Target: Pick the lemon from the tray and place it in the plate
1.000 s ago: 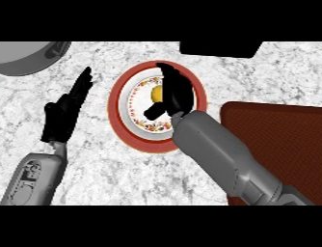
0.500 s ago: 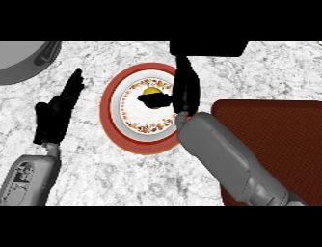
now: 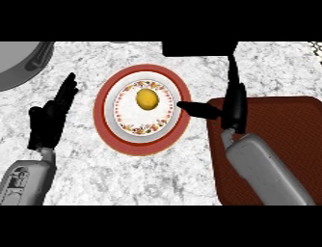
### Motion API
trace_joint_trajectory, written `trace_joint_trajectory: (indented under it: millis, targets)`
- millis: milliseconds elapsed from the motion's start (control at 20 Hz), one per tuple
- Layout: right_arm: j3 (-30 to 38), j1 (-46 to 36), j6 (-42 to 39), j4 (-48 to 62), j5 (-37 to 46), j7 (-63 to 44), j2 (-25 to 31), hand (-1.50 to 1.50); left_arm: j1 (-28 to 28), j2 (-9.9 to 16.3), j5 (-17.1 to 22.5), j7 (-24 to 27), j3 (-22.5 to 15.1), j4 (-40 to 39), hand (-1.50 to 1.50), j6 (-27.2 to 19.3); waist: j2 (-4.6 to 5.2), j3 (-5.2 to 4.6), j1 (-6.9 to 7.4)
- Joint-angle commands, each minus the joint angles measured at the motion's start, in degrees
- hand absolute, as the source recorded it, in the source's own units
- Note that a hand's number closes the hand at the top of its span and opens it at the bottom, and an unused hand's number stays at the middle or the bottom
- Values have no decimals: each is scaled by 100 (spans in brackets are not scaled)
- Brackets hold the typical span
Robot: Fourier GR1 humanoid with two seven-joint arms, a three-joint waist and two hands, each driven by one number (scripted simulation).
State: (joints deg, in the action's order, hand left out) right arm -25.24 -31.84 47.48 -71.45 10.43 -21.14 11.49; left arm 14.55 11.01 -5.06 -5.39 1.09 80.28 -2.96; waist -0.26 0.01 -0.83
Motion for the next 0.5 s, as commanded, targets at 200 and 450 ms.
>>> trace_joint_trajectory:
  millis: [200,450]
  targets:
    - [608,1343,-1027,-1443,-417,451,884,-150,415,12,19,248,232,-533,0,101,29,-2,30]
    - [1305,1731,-1566,-932,-863,1461,721,-150,136,-98,-63,-147,55,26,0,149,30,1,81]
